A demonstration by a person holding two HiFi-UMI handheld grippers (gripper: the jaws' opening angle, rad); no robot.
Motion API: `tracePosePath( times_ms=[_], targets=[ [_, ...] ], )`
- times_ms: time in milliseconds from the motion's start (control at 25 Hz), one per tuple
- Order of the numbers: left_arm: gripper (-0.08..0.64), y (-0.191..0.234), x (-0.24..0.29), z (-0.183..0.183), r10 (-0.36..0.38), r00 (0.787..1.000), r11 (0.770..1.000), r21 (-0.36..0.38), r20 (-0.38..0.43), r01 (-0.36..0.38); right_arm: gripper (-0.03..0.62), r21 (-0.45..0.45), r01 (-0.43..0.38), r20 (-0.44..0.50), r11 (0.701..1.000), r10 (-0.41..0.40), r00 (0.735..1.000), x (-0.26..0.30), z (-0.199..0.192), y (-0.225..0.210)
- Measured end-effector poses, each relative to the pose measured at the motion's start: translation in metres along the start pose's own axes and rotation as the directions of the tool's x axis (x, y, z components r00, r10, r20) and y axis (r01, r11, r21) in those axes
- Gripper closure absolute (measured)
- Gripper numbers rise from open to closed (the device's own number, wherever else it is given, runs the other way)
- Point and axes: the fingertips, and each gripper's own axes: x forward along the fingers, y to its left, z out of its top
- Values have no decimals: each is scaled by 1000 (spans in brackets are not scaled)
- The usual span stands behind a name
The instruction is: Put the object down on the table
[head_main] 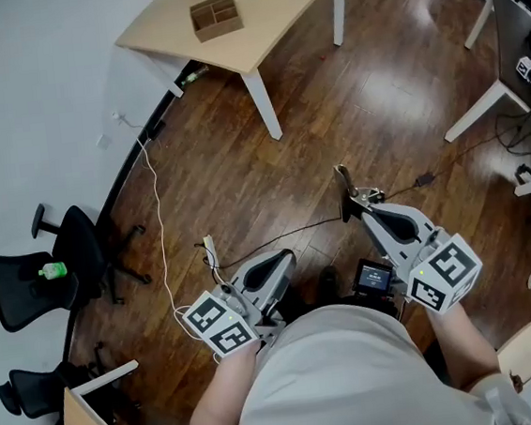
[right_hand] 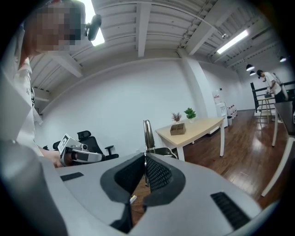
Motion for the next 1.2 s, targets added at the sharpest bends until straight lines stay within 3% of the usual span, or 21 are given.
tracePosePath(
  times_ms=[440, 1200],
  targets=[
    [558, 29, 1, 22, -10, 1000, 1000, -6, 1, 10, 583, -6, -20, -17, 1000, 20, 1000, 41, 9, -1],
    [558, 167, 4, 119, -115, 992, 993, -30, -53, 113, 583, 18, 56, -36, 998, -55, 998, 204, 52, -6]
  ],
)
